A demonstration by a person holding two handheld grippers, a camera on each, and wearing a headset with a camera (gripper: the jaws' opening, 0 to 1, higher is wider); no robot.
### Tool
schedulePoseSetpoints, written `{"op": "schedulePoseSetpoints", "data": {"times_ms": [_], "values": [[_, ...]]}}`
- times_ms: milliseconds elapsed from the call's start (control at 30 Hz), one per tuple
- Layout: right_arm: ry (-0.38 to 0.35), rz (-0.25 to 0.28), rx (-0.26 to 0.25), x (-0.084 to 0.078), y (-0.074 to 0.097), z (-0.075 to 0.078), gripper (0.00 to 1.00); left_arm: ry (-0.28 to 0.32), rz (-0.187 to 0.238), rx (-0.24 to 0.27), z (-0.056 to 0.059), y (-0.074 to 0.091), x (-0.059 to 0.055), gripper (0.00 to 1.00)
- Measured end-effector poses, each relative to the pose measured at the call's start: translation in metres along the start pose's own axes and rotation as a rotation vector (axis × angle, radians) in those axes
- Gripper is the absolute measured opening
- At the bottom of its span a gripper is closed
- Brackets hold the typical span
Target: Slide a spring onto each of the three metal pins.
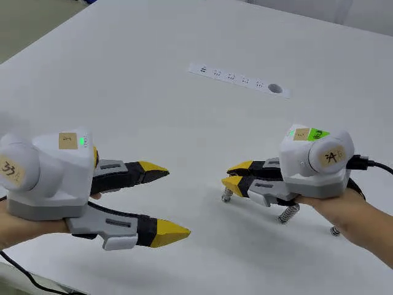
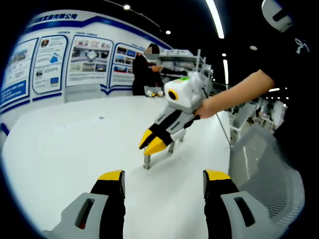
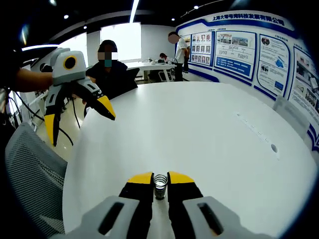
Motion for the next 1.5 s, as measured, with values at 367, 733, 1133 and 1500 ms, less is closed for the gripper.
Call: {"op": "schedulePoseSetpoints", "data": {"times_ms": [367, 733, 1133, 1500], "values": [[0.019, -0.028, -0.002, -0.011, -0.003, -0.001, 0.11, 0.006, -0.007, 0.004, 0.000, 0.000, -0.003, 0.65], [0.040, -0.051, -0.003, -0.018, -0.004, -0.002, 0.11, 0.006, -0.011, 0.003, 0.000, 0.000, -0.003, 0.64], [0.046, -0.062, 0.004, -0.018, -0.002, -0.002, 0.12, 0.006, -0.010, 0.002, 0.001, 0.001, -0.002, 0.64], [0.044, -0.006, -0.026, 0.001, 0.025, 0.007, 0.18, -0.023, -0.007, 0.007, 0.002, -0.003, 0.010, 0.65]]}}
Point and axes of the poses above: the centre of the closed fingertips' face, and the gripper's own axes: y roughly backward along the fingers, z roughly to its right, x roughly out of its top, the point moved 1 cm from there along y, roughly backward along the fingers, and after that the axes turned 3 degrees about -z, right-handed, at the moved point
